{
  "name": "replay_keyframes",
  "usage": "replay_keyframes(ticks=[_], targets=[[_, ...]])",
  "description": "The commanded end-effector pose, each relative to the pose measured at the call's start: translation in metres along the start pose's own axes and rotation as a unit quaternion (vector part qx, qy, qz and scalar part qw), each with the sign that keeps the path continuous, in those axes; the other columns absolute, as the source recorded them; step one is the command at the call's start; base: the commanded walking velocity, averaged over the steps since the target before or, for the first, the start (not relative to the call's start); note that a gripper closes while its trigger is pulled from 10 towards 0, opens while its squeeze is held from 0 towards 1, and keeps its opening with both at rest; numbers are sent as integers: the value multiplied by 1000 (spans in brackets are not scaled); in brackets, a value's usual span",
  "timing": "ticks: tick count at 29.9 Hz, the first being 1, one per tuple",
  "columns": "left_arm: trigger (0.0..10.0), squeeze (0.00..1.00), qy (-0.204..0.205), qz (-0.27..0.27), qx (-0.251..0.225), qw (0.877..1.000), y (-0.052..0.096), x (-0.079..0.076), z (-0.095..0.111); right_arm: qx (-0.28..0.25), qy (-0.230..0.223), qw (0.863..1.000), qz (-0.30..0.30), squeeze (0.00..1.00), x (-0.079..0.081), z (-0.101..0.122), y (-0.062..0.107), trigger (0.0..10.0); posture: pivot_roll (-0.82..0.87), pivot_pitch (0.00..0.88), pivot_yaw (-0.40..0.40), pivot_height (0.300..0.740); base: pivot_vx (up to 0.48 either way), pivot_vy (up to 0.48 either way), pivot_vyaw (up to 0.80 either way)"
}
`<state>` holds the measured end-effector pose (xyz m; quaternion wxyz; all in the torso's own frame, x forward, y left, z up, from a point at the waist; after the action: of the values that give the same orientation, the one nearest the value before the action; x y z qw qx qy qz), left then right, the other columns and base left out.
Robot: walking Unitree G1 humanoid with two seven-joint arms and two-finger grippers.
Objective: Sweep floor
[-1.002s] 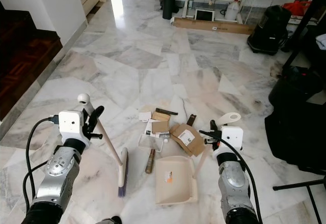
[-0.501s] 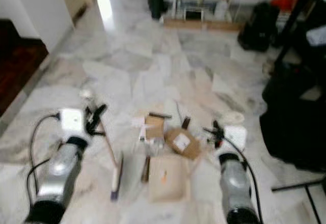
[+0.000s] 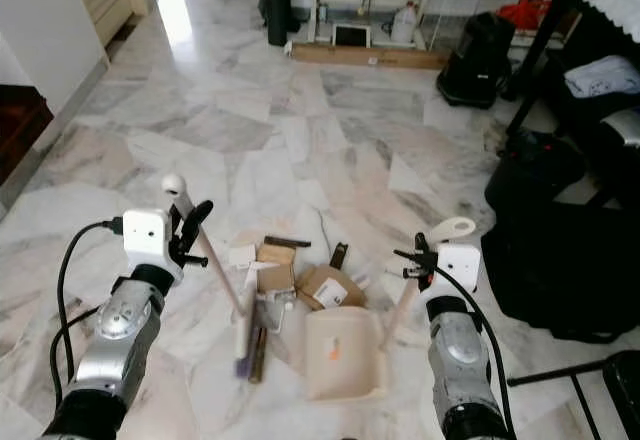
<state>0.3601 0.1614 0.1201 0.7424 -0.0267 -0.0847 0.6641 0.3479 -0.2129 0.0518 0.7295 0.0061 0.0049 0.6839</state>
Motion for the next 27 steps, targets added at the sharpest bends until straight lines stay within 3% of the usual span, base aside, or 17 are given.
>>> replay_keyframes(ticks=[1, 12, 22, 27], targets=[[10000, 0, -12, 14, -50, 999, -4, 7, 26, -15, -3, 1000, 0, 0, 0, 7, -2, 10000, -9, 96, -50, 740, 0, 0, 0], [10000, 0, -75, 30, -82, 993, -6, 16, 46, -2, -15, 1000, 15, 0, 9, 1, -1, 10000, -6, 91, -49, 740, 0, 0, 0], [10000, 0, -139, 42, -41, 989, -4, 25, 29, 27, -23, 999, 26, 0, 16, -13, 3, 10000, -5, 92, -51, 740, 0, 0, 0], [10000, 0, -143, 48, -21, 988, -3, 26, 21, 35, -27, 999, 26, 0, 17, -16, 4, 10000, -6, 97, -51, 740, 0, 0, 0]])
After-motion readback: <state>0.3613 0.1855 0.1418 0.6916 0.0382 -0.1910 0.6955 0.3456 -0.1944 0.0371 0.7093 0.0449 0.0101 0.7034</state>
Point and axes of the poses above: a point about 5 cm out from each wrist's last joint towards the gripper, its own y axis pointing back from the gripper into the wrist, its own z axis along the axis of the wrist's last joint, x = y × z, the point moved 5 cm from there along -y, pointing out of the wrist towards the gripper, and after that the axes turned 2 degrees about -y, right-handed, at the moved point
